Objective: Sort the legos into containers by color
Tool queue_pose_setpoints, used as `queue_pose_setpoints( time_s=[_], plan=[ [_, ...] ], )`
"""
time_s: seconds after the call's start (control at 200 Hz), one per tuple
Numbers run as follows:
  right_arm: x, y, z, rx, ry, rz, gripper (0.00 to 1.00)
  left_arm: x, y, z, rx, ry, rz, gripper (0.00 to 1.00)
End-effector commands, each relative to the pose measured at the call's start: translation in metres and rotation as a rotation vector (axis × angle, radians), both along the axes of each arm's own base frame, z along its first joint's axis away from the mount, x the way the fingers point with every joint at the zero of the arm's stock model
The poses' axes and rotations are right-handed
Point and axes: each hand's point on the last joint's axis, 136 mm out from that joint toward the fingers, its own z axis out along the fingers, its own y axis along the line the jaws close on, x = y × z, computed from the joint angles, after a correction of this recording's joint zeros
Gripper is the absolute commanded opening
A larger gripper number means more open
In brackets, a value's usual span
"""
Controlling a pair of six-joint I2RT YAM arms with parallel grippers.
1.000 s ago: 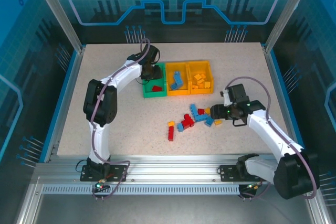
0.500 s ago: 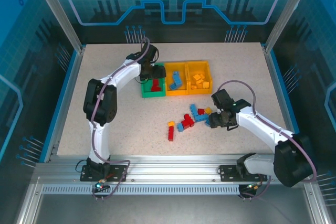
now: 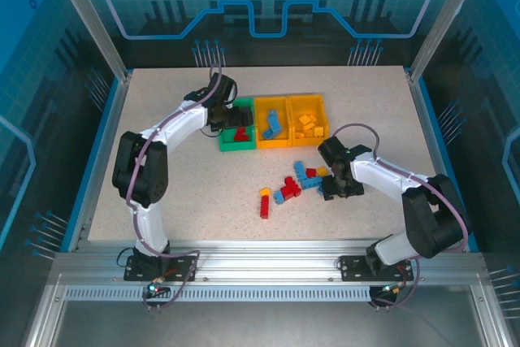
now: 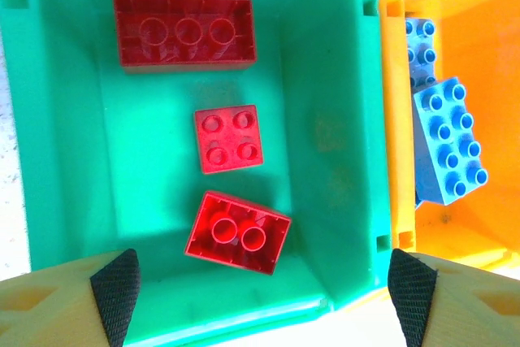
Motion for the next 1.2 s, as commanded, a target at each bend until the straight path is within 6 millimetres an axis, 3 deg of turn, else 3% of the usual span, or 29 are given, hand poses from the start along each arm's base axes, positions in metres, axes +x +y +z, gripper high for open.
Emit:
queue_pose_setpoints(
  time_s=[0.0, 0.11, 0.13, 0.2, 0.4, 0.56, 0.69, 0.845, 1.02, 1.12, 1.195],
  plan=[
    [0.009, -0.001, 0.001, 0.022, 0.021, 0.005, 0.68, -0.002, 0.000, 0.021, -0.050, -0.051, -0.012, 0.86],
    [0.004, 0.002, -0.015, 0.050, 0.102, 0.014, 0.66, -0.005, 0.000, 0.025, -0.062, -0.060, -0.011, 0.93],
    [0.013, 0.006, -0.011, 0.059, 0.090, 0.018, 0.66, -0.005, 0.001, 0.026, -0.063, -0.064, -0.010, 0.94],
    [0.014, 0.009, -0.018, 0.058, 0.128, 0.033, 0.62, -0.008, 0.001, 0.029, -0.063, -0.069, -0.014, 0.98],
    [0.009, 0.011, -0.026, 0.062, 0.172, 0.026, 0.46, -0.016, 0.007, 0.035, -0.045, -0.086, -0.012, 0.99],
    [0.011, 0.014, -0.012, 0.075, 0.129, 0.042, 0.34, -0.023, 0.009, 0.033, -0.046, -0.083, -0.008, 0.99],
    [0.018, 0.026, 0.016, 0.131, 0.059, 0.068, 0.32, -0.026, 0.010, 0.027, -0.045, -0.069, -0.002, 0.99],
    [0.045, 0.050, 0.061, 0.283, -0.070, 0.107, 0.33, -0.035, 0.011, 0.019, -0.051, -0.052, -0.001, 0.99],
    [0.096, 0.073, 0.101, 0.497, -0.193, 0.091, 0.33, -0.050, 0.014, 0.002, -0.022, -0.027, -0.020, 0.99],
    [0.131, 0.079, 0.111, 0.586, -0.225, 0.034, 0.34, -0.060, 0.012, -0.008, -0.003, -0.013, -0.029, 0.99],
    [0.158, 0.080, 0.109, 0.611, -0.225, -0.024, 0.33, -0.067, 0.007, -0.015, 0.002, -0.007, -0.043, 0.99]
  ],
)
